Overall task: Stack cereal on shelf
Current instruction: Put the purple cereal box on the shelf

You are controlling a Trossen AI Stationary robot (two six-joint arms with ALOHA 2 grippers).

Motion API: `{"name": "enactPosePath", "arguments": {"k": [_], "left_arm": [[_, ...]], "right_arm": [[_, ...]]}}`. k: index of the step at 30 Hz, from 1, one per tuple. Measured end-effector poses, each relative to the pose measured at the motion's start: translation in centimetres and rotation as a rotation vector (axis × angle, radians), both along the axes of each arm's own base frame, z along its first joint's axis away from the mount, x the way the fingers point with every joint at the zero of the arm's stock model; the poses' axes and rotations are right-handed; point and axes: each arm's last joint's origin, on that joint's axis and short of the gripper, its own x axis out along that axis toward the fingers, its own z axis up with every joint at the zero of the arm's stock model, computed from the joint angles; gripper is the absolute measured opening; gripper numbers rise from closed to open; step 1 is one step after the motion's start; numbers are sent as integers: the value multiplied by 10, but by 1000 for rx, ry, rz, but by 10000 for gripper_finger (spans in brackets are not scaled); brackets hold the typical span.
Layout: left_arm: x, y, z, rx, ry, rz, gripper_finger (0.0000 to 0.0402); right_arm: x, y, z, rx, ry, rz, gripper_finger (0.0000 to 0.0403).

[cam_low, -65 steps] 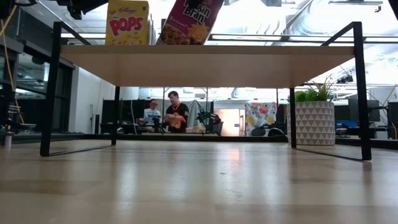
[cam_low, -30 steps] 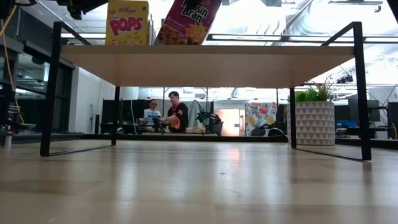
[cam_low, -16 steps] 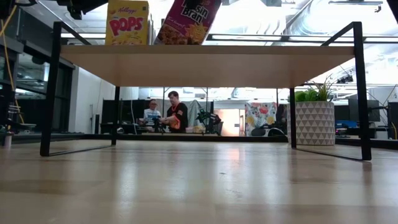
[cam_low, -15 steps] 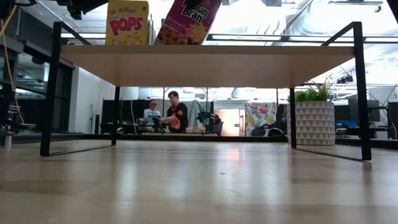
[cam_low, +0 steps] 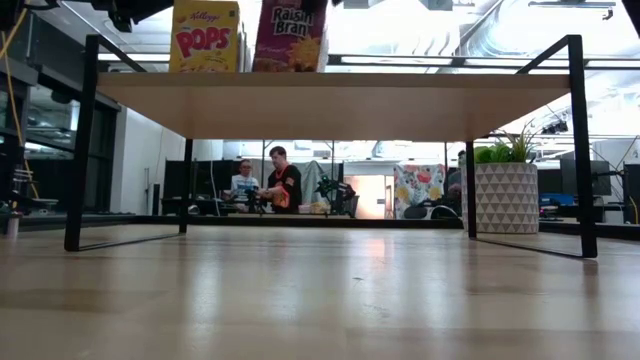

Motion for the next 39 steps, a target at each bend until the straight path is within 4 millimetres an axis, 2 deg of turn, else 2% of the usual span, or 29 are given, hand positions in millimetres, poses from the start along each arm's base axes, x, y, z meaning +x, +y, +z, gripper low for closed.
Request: {"name": "enactPosePath", "arguments": {"k": [14,22,34,39], "left_arm": [[0,0,0,0,0,0,220],[0,0,0,0,0,0,220],[0,0,0,0,0,0,220],[0,0,0,0,1,0,220]], "right_arm": [[5,-1,5,-91,-57,35,246],[-2,-1,15,-69,-73,46,245],[-14,1,55,18,-197,36,246],[-25,11,59,67,-176,9,246]]}}
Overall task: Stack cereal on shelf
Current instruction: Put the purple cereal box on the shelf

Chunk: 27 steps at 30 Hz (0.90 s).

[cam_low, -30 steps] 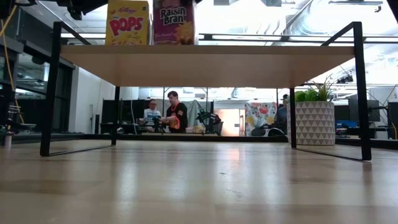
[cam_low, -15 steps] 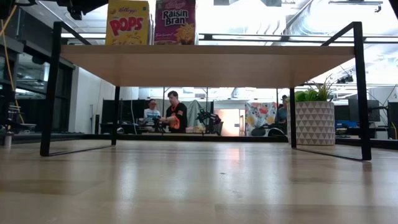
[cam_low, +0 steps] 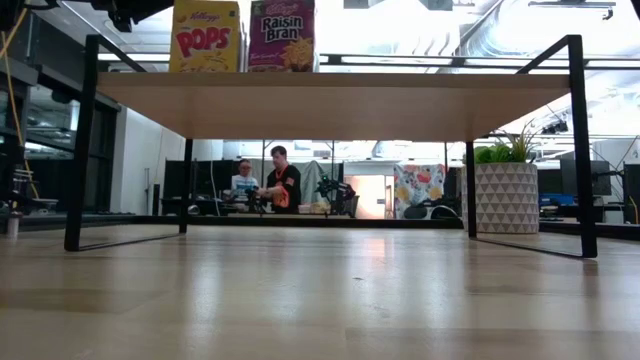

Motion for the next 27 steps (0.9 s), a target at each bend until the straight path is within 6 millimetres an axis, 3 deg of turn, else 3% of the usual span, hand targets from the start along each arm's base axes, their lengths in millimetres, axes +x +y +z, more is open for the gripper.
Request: {"name": "enactPosePath", "arguments": {"k": [9,15,22,27], "left_arm": [[0,0,0,2,3,0,220],[0,0,0,-7,-1,-2,220],[0,0,0,-21,-5,-5,220],[0,0,-1,-21,-3,-5,220]], "right_arm": [[-23,32,-12,75,186,-19,246],[-39,53,-15,-67,209,-95,246],[-45,58,-16,-152,184,-174,245],[-43,50,-47,-208,305,-199,235]]}}
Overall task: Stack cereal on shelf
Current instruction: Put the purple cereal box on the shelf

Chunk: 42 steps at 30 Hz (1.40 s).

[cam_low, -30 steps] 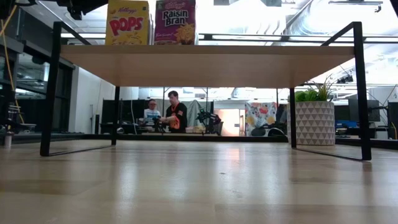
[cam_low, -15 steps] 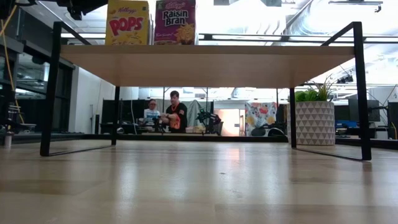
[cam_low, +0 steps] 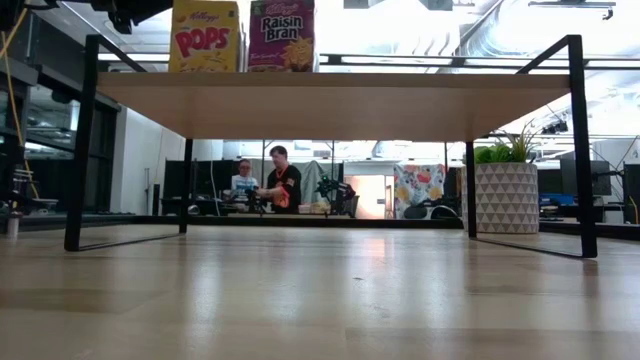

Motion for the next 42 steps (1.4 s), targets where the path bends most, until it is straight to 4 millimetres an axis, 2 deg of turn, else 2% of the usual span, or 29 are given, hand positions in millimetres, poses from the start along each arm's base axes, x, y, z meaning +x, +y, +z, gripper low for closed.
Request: {"name": "enactPosePath", "arguments": {"k": [4,8,13,16,18,22,26,34,42], "left_arm": [[0,0,0,0,1,0,220],[0,0,0,1,1,0,220],[0,0,0,1,1,0,220],[0,0,0,1,0,0,220],[0,0,0,8,1,2,220],[0,0,1,11,-2,4,220],[0,0,1,11,-1,3,220],[0,0,1,13,0,4,220],[0,0,1,12,0,4,220]], "right_arm": [[-10,-16,-33,-6,112,-53,212],[-27,-26,-52,92,52,-82,173],[-50,-30,-66,231,-262,-27,97],[-54,-30,-77,336,-513,63,36],[-52,-30,-88,385,-652,152,10],[-44,-34,-113,386,-836,202,15],[-33,-41,-135,343,-840,202,2],[-14,-53,-138,333,-845,213,2],[-8,-55,-136,391,-839,254,0]]}}
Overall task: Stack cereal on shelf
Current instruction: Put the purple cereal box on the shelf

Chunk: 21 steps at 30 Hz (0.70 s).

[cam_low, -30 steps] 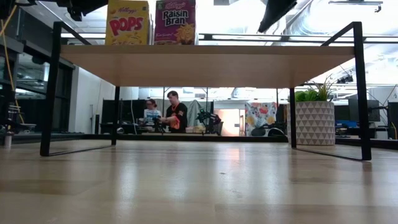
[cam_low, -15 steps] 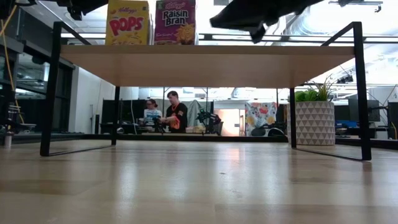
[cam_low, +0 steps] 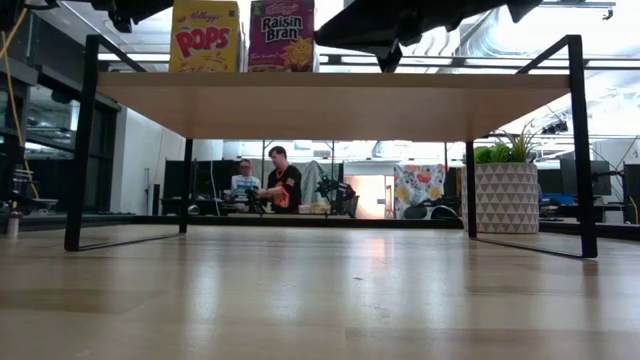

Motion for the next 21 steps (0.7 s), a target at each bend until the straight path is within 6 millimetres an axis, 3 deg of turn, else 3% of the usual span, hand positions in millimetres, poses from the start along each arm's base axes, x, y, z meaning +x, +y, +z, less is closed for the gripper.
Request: {"name": "enactPosePath", "arguments": {"k": [21], "left_arm": [[0,0,0,1,0,0,220]], "right_arm": [[4,-12,5,14,-54,-61,0]]}}
